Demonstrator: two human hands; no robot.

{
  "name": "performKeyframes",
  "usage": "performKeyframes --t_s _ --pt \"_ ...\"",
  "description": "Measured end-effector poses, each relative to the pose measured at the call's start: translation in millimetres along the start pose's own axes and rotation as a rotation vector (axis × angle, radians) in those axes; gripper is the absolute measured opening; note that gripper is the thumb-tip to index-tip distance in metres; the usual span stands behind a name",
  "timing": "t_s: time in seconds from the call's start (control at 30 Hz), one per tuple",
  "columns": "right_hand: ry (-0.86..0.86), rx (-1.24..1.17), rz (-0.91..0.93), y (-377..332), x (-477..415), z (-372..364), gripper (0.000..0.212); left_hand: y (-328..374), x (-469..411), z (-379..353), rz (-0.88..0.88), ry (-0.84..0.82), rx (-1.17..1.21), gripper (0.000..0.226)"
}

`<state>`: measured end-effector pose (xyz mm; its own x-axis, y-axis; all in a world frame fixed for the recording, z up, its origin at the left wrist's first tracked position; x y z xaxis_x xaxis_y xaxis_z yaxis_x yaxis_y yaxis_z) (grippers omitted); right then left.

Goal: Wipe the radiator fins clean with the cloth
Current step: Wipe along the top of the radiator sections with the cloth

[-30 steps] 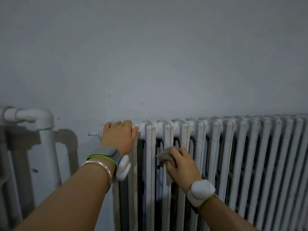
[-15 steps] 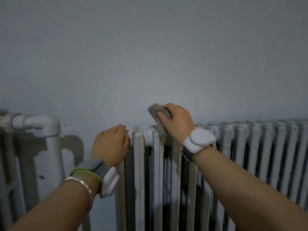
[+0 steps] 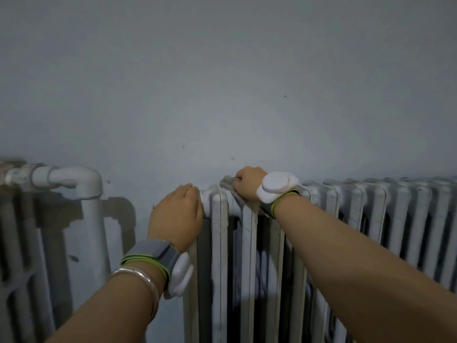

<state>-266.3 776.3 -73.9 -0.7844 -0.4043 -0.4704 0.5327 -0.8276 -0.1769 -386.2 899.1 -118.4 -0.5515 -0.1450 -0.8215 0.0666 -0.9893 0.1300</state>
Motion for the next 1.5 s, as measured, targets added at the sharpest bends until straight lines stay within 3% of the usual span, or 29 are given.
performKeyframes --t_s 0.2,0.37,0.63,0.77,0.93,1.13,1.27,1.5 --pt "0.157 -0.065 0.030 2.3 23.5 1.2 0.031 1.6 -0.4 -0.7 -0.006 -0.002 0.020 0.033" --pt "0.396 -0.070 0.103 2.0 49.5 1.1 0.027 1.4 -0.1 -1.3 0.007 -0.035 0.010 0.038" --pt "0.788 -0.295 0.218 8.7 103.4 -4.4 0.027 2.8 1.4 0.2 0.008 -0.069 0.008 0.032" --pt "0.766 -0.377 0.174 22.6 116.6 -20.0 0.035 3.7 1.5 0.2 0.012 -0.082 0.016 0.030" --pt "0.678 -0.445 0.123 28.4 134.2 -40.8 0.029 3.8 2.0 1.0 0.018 -0.084 0.021 0.031" --pt "0.473 -0.427 0.159 36.6 151.6 -84.6 0.020 3.1 1.3 -0.9 0.010 -0.088 0.017 0.031" --pt "0.427 -0.373 0.196 38.8 156.8 -78.9 0.016 2.6 2.0 -0.8 0.007 -0.076 0.025 0.031" --pt "0.703 -0.416 0.177 26.7 128.9 23.2 0.023 2.4 2.7 -0.6 -0.015 -0.056 0.000 0.031"
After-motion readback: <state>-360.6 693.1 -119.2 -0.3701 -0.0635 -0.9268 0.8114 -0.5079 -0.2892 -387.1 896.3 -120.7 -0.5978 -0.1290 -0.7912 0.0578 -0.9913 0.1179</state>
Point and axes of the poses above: each hand's wrist, its own x-axis away from the middle knuckle, its own z-axis out of the back of the hand, y = z × x, the point moved 7 cm from there along -x, towards the middle knuckle, and after that the axes turned 8 degrees about y, right-handed, at the moved point
